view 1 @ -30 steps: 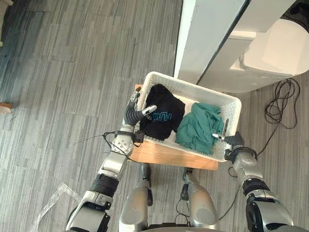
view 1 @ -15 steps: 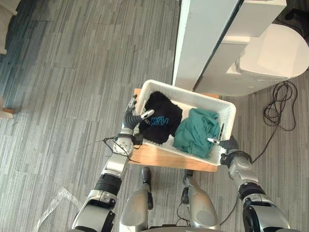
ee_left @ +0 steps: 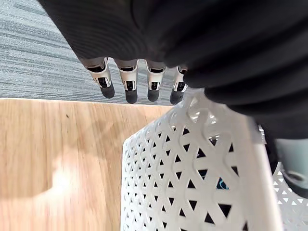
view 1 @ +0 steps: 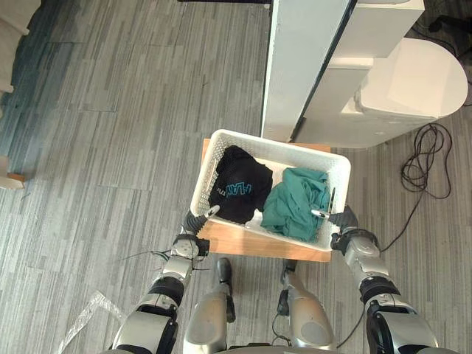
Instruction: Pick up the laundry basket with both hands and put the clothes into the washing machine.
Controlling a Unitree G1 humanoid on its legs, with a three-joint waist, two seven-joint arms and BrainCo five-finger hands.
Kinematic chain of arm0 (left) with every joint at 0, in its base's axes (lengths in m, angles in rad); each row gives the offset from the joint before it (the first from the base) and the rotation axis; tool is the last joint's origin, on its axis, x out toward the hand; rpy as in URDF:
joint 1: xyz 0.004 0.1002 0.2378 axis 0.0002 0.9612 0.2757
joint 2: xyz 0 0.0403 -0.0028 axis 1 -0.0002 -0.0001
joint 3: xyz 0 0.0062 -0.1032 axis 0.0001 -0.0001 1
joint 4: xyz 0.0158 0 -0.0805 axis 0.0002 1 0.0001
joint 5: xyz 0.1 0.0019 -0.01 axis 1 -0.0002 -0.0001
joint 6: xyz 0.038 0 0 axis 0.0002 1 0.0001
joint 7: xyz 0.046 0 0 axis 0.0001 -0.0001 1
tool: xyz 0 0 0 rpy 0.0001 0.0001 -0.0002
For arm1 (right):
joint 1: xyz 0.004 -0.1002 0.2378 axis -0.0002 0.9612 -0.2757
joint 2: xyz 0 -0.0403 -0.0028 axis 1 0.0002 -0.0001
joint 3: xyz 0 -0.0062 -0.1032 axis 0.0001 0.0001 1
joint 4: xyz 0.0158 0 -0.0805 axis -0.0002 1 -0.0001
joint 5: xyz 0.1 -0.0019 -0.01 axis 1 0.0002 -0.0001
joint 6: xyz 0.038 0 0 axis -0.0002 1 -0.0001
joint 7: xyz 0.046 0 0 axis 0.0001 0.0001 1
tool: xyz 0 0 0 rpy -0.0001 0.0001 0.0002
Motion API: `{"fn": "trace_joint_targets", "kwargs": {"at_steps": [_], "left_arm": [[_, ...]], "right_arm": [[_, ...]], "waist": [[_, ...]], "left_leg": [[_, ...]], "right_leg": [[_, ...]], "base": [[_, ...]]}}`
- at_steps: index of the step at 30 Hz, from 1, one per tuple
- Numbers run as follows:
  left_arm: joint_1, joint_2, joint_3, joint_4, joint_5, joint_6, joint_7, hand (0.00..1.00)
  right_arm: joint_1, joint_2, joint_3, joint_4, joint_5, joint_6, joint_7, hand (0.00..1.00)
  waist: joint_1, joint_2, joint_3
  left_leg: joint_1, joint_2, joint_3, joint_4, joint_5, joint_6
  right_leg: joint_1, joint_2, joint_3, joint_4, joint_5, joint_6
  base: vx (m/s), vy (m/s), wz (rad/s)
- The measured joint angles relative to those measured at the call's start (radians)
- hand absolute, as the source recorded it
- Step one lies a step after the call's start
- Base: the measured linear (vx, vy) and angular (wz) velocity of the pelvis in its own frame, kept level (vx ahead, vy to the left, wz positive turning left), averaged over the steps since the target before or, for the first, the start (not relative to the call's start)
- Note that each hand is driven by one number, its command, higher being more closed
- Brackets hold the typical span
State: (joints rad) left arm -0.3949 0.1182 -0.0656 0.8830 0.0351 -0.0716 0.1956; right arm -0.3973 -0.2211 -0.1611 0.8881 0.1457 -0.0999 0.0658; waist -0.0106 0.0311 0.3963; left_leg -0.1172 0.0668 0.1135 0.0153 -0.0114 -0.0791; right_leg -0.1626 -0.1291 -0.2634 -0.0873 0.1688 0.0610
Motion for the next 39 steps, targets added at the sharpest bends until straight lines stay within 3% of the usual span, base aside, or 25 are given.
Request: {"fn": "trace_joint_targets", "kwargs": {"at_steps": [16, 29, 39], "left_arm": [[0.029, -0.016, 0.041, -0.079, -0.002, -0.002, 0.050, 0.00], [0.073, -0.004, 0.237, -0.286, 0.004, -0.001, 0.115, 0.00], [0.034, 0.005, 0.226, -0.352, 0.016, 0.000, 0.117, 0.00]], "right_arm": [[0.004, 0.011, 0.005, -0.005, 0.000, -0.003, -0.001, 0.00], [0.033, 0.018, -0.019, -0.044, -0.021, -0.005, 0.004, 0.00], [0.041, 0.015, -0.015, -0.063, -0.021, -0.012, 0.021, 0.00]], "waist": [[0.000, -0.002, 0.001], [0.005, -0.003, 0.002], [0.000, -0.006, 0.004]], "left_leg": [[0.009, 0.003, 0.001, -0.018, 0.006, -0.001], [0.018, 0.004, 0.013, -0.036, 0.006, -0.001], [0.004, 0.004, 0.017, -0.033, 0.006, -0.001]], "right_leg": [[0.002, 0.006, 0.000, -0.005, 0.001, 0.000], [-0.002, 0.007, 0.016, -0.006, -0.003, 0.005], [-0.022, 0.002, 0.023, 0.000, -0.003, 0.005]], "base": [[0.00, -0.001, -0.01], [0.01, 0.004, -0.01], [0.01, 0.004, 0.00]]}}
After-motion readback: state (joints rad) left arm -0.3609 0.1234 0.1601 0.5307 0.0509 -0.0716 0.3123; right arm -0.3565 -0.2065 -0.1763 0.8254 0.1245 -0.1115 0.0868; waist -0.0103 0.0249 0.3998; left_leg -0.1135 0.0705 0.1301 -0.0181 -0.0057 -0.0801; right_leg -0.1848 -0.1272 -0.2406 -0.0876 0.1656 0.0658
